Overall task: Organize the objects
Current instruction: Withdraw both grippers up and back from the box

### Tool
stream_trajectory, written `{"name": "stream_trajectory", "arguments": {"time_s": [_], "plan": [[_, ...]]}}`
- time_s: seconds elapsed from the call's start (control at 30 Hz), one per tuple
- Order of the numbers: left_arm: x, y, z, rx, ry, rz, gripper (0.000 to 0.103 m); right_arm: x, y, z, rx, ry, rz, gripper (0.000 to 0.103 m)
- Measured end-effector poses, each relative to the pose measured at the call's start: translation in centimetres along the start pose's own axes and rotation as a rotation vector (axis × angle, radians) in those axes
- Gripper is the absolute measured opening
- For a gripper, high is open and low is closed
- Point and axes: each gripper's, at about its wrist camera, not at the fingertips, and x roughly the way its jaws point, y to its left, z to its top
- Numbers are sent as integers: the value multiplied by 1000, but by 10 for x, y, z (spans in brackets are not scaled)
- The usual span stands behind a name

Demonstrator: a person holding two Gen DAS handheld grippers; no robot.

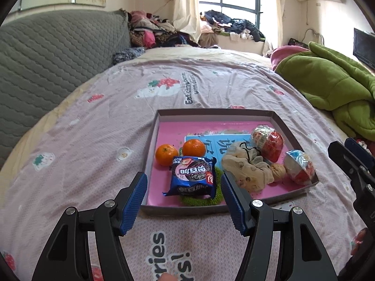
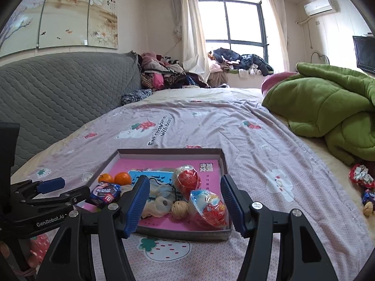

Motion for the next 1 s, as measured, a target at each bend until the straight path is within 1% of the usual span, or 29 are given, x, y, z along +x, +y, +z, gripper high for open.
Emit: {"name": "stream_trajectory", "arguments": {"time_s": [0.2,0.4,0.53,0.67,0.77,0.93,1.0], "plan": [[-25,2,1,-26,-23,-25,67,-18,6,3,-9,-13,20,62],[-46,6,-1,-29,-48,-19,67,-35,8,4,-13,-26,14,62],[-57,9,-6,-36,-51,-20,67,-46,8,5,-17,-33,9,63],[-67,12,-10,-32,-69,0,67,-57,9,7,-25,-42,10,63],[-74,15,-13,-36,-77,-4,67,-65,10,7,-28,-47,5,63],[-86,18,-18,-27,-82,11,67,-75,12,5,-27,-36,9,63],[-89,18,-20,-28,-84,4,67,-78,13,4,-32,-33,6,63]]}}
